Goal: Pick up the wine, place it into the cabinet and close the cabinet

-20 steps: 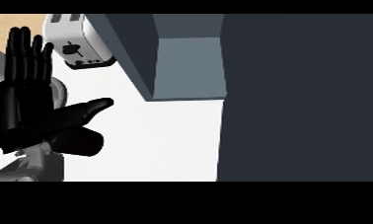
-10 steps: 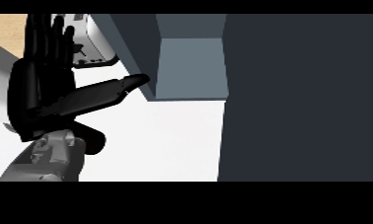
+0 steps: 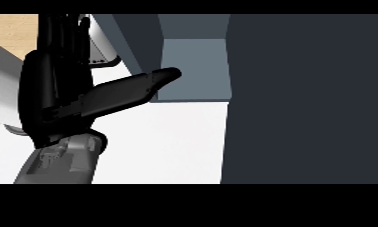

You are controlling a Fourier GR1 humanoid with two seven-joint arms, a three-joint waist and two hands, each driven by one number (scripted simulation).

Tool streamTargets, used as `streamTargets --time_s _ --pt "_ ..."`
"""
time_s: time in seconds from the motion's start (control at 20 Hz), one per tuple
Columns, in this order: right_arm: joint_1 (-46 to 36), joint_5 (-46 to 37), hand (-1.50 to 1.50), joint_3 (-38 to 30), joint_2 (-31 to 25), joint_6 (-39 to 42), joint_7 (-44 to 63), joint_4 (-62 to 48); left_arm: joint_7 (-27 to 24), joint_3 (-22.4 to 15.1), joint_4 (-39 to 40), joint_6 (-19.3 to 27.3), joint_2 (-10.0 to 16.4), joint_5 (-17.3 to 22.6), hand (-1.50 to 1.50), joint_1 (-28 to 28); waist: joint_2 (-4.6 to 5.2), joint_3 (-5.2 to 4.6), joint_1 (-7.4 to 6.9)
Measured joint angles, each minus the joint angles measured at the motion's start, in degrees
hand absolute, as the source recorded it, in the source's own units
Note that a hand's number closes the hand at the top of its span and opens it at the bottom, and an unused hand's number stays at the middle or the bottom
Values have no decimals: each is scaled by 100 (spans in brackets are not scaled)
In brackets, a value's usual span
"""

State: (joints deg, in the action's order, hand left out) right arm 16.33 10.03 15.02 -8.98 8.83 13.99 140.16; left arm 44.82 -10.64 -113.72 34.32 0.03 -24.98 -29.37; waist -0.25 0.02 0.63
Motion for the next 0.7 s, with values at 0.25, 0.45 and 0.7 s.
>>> streamTargets --time_s 0.25,0.45,0.7 --pt "-211 -53 -150 -34 -37 -145 295 79 580 -244 -154 149 -1 -495 -150 -168 -7 0 -9" --pt "-230 -91 -150 49 -37 -247 478 212 1006 -332 -281 180 -1 -984 -150 -349 -13 0 -8" --pt "-313 -138 -150 33 -77 -338 679 329 1255 -367 -336 164 -2 -1368 -150 -422 -9 -1 -5"
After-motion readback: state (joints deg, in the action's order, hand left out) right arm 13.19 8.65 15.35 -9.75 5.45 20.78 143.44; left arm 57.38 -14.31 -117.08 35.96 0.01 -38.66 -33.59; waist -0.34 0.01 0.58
